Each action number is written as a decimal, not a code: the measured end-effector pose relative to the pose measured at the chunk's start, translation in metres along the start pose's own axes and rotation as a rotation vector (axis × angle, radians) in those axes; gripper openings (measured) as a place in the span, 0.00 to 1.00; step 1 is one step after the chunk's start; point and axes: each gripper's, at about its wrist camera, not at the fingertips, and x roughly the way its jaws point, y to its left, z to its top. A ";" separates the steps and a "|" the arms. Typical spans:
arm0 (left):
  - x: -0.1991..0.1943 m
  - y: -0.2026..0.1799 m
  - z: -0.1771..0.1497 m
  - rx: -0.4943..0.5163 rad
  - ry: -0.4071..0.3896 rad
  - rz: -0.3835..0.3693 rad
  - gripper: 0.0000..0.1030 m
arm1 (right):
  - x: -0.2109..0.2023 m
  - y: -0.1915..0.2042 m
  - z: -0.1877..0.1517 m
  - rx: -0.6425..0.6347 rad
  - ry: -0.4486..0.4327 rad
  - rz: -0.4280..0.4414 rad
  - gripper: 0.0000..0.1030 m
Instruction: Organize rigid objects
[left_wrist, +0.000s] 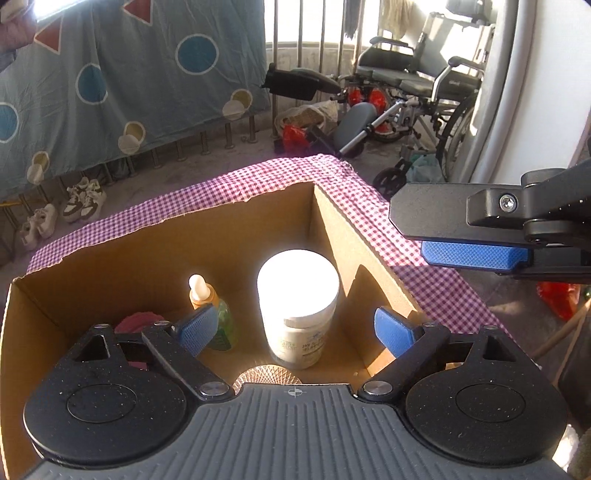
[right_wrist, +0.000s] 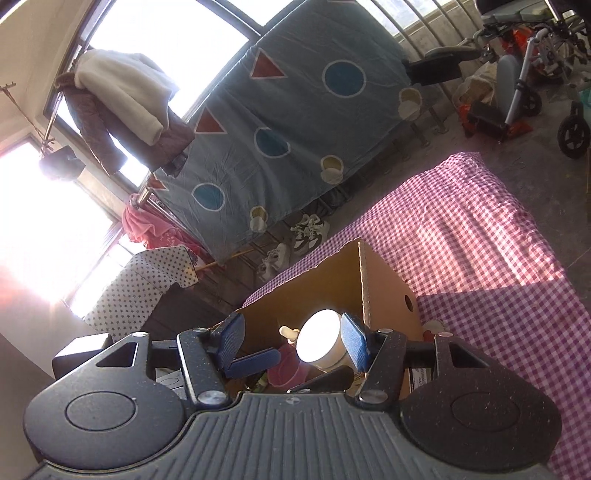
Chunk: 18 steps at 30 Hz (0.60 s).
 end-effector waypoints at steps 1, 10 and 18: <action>-0.009 0.000 -0.002 -0.009 -0.015 -0.004 0.92 | -0.010 0.005 -0.005 -0.003 -0.020 0.001 0.62; -0.096 0.013 -0.020 -0.112 -0.151 -0.037 1.00 | -0.072 0.041 -0.050 -0.054 -0.118 -0.011 0.81; -0.128 0.025 -0.045 -0.168 -0.177 0.086 1.00 | -0.093 0.074 -0.080 -0.151 -0.119 -0.058 0.99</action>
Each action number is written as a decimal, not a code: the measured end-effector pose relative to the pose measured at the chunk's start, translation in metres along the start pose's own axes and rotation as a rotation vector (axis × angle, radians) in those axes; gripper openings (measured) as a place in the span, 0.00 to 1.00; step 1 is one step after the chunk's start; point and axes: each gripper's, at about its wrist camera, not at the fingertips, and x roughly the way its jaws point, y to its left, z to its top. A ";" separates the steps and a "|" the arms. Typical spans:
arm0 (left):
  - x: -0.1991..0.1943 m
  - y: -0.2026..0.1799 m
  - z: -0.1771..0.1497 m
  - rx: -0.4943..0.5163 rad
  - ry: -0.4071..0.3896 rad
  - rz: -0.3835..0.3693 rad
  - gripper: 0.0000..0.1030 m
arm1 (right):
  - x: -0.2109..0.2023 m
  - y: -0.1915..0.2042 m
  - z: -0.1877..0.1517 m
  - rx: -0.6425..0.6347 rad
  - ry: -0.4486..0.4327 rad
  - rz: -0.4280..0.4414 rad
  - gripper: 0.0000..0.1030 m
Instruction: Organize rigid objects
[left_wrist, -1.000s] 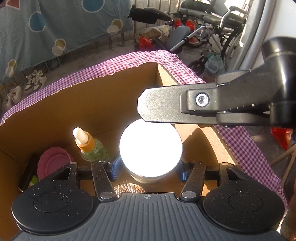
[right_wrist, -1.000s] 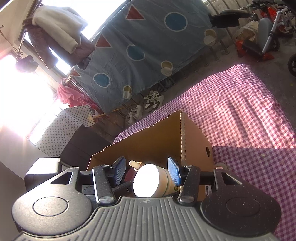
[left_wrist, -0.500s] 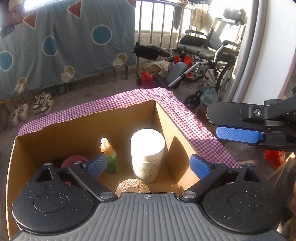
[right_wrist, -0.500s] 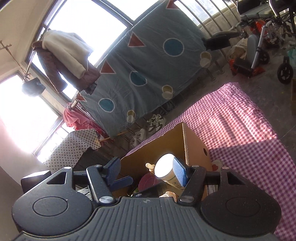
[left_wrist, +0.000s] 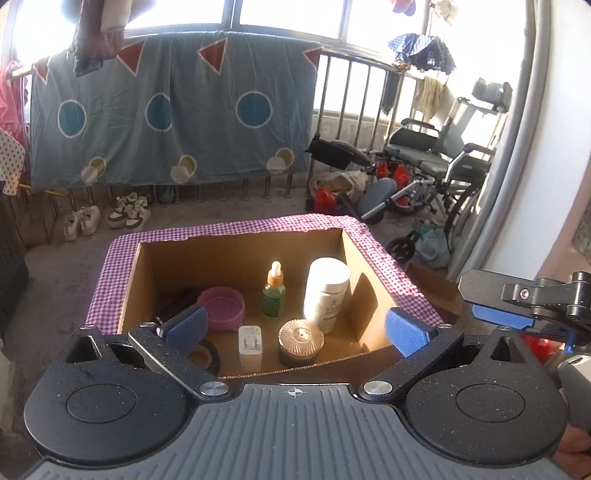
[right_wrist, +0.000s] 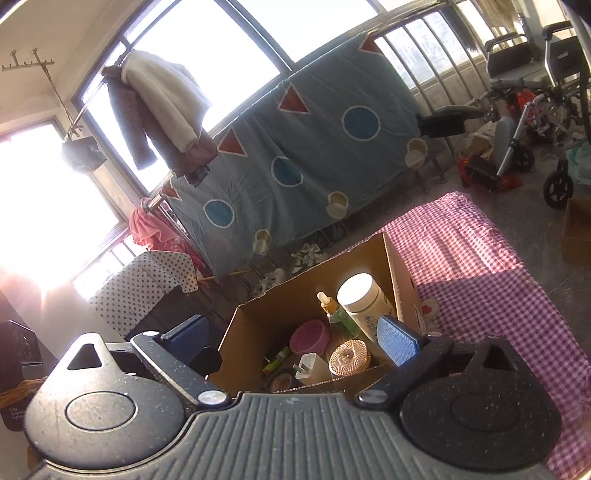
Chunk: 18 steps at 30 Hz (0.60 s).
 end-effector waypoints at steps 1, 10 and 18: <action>0.000 0.001 -0.002 -0.008 0.006 0.040 1.00 | -0.001 0.004 -0.002 -0.016 0.004 -0.010 1.00; -0.010 0.027 -0.020 -0.074 -0.030 0.144 1.00 | -0.001 0.030 -0.021 -0.152 0.057 -0.098 1.00; 0.000 0.039 -0.037 -0.108 0.014 0.251 1.00 | 0.015 0.032 -0.034 -0.220 0.085 -0.261 1.00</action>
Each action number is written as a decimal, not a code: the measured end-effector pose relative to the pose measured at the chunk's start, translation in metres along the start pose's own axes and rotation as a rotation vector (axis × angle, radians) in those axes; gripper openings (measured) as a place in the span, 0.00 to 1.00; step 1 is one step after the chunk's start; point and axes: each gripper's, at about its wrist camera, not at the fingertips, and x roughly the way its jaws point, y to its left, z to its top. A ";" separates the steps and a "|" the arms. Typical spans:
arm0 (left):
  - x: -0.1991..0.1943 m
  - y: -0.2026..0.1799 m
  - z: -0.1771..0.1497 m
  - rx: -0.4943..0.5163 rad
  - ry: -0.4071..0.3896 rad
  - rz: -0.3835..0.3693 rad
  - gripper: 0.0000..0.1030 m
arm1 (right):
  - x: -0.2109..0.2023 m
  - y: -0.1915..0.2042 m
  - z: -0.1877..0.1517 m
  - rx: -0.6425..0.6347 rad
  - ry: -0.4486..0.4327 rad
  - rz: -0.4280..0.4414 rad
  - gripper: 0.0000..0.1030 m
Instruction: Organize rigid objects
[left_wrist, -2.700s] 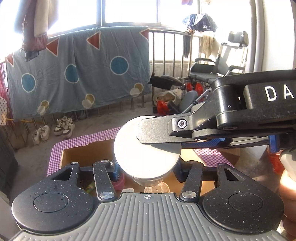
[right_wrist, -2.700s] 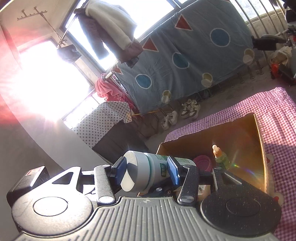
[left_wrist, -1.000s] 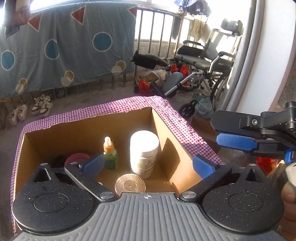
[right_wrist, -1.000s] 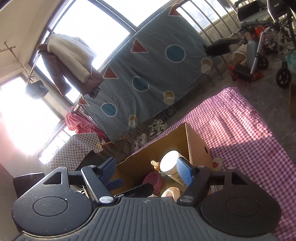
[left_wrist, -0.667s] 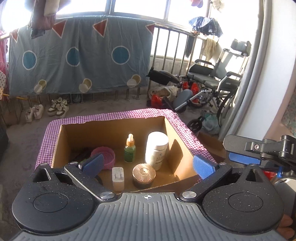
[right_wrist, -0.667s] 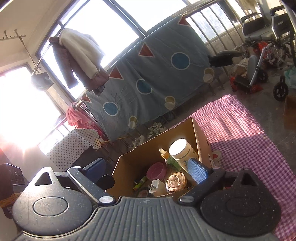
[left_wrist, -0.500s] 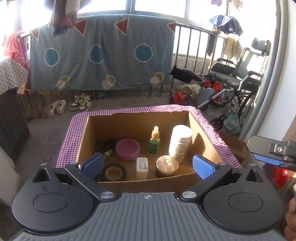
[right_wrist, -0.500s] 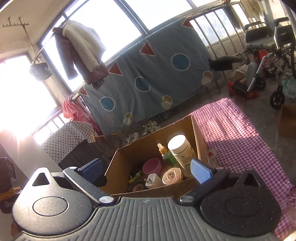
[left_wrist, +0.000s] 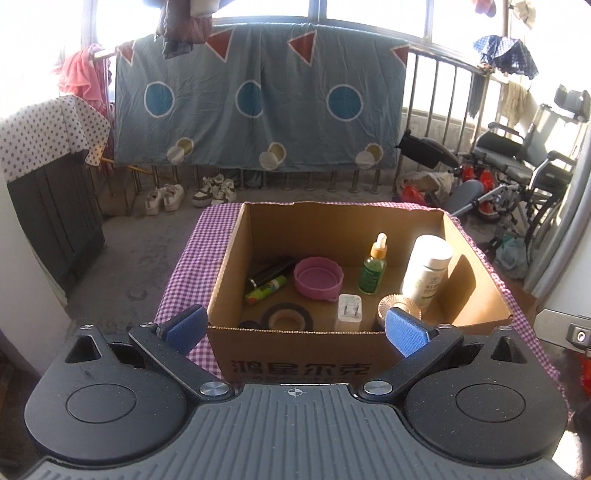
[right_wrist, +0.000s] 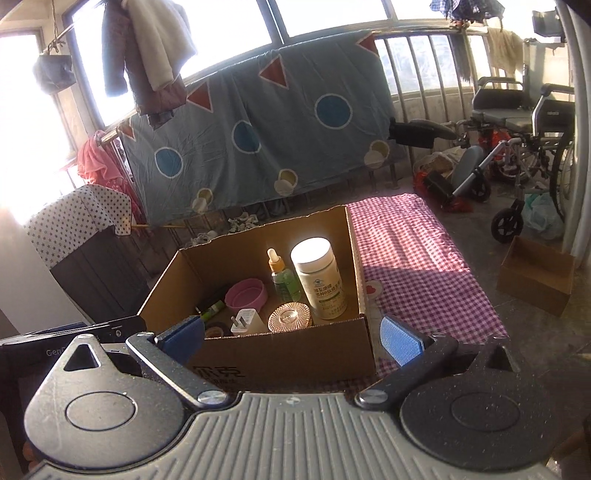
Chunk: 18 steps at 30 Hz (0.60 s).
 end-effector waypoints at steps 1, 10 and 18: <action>0.004 0.000 -0.002 0.000 0.020 0.021 1.00 | 0.006 0.002 -0.001 -0.011 0.014 -0.018 1.00; 0.022 0.002 -0.007 0.040 0.086 0.073 1.00 | 0.043 0.026 -0.003 -0.093 0.075 -0.056 1.00; 0.029 -0.006 -0.002 0.094 0.093 0.086 1.00 | 0.067 0.037 0.002 -0.133 0.098 -0.096 1.00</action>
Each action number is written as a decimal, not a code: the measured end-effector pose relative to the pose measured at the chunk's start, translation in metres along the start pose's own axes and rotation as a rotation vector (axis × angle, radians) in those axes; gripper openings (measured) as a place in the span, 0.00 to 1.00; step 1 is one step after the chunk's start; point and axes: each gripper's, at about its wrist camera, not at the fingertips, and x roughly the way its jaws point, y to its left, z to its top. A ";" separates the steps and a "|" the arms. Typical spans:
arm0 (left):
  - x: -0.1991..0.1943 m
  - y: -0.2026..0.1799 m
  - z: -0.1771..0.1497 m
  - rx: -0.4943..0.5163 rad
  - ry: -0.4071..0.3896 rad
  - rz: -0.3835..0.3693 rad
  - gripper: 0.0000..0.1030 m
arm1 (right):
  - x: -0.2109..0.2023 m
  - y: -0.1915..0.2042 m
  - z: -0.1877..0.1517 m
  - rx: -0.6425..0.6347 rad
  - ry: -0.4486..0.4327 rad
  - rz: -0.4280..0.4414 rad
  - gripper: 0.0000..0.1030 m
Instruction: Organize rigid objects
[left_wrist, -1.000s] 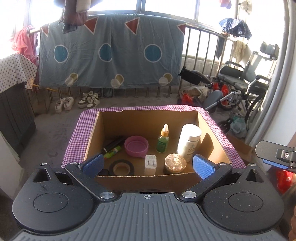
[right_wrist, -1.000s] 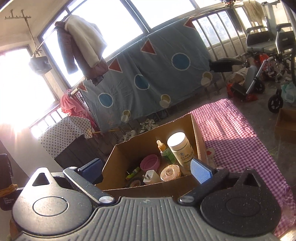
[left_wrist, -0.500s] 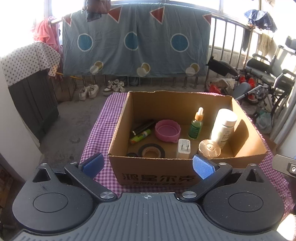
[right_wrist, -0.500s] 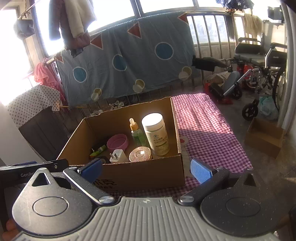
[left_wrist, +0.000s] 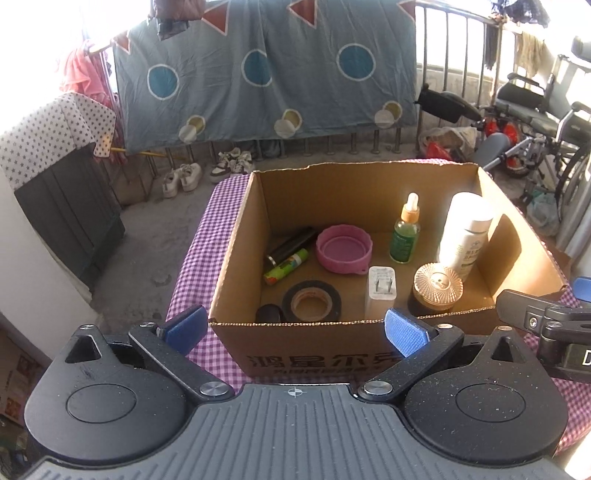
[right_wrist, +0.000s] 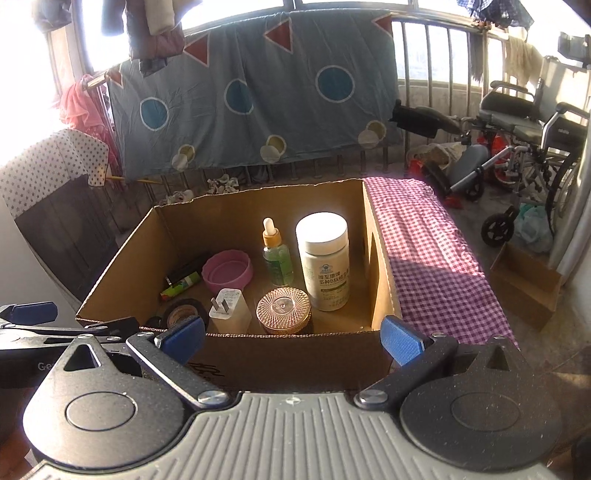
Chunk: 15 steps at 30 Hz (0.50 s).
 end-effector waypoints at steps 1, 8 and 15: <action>0.001 0.000 0.001 0.004 0.000 -0.002 1.00 | 0.002 0.001 0.000 -0.007 0.003 -0.004 1.00; 0.006 0.001 0.005 0.010 0.008 -0.006 1.00 | 0.014 0.002 0.003 -0.020 0.027 -0.027 1.00; 0.007 0.001 0.006 0.015 0.014 -0.006 1.00 | 0.020 0.001 0.004 -0.027 0.040 -0.035 1.00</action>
